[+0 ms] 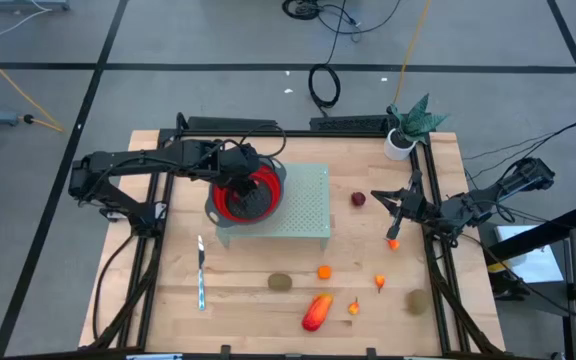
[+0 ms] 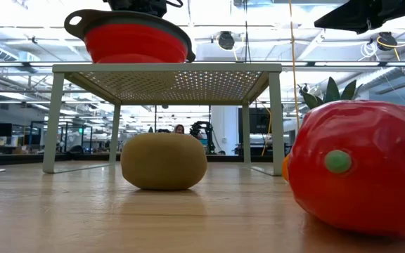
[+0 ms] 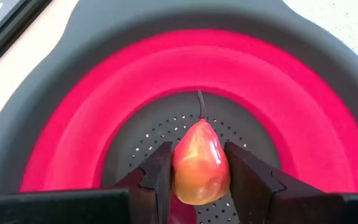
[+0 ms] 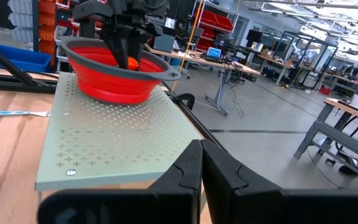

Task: Pick & Place Fruit
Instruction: Put the left peach into the strainer bowl on the shelf

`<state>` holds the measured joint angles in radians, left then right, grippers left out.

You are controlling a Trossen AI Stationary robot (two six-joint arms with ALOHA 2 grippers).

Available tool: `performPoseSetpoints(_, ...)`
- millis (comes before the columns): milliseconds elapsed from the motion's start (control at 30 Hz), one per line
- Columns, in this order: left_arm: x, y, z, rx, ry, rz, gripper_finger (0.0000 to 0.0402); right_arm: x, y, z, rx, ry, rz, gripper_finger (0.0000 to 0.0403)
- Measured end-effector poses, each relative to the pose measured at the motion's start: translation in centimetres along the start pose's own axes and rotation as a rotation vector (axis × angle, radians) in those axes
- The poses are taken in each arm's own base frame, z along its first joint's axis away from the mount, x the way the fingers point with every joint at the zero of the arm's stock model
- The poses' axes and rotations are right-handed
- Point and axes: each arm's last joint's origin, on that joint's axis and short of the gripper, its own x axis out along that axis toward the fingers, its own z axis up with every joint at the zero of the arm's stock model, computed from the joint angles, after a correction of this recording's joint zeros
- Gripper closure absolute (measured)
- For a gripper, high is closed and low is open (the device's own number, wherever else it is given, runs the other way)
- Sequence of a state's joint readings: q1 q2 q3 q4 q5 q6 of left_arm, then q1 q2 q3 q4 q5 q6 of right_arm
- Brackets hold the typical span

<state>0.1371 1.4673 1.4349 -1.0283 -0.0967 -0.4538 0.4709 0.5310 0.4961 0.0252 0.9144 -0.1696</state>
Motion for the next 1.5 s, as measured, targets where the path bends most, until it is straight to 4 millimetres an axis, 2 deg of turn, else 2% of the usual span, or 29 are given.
performPoseSetpoints(333,0.0,0.2,-0.4,0.012,0.041,0.029,0.0277,0.0,0.0,0.0,0.0,0.0,0.0,0.0403)
performPoseSetpoints(1500,0.4,0.9,0.0,0.04,0.023,0.09,0.0277,0.0,0.0,0.0,0.0,0.0,0.0,0.0403)
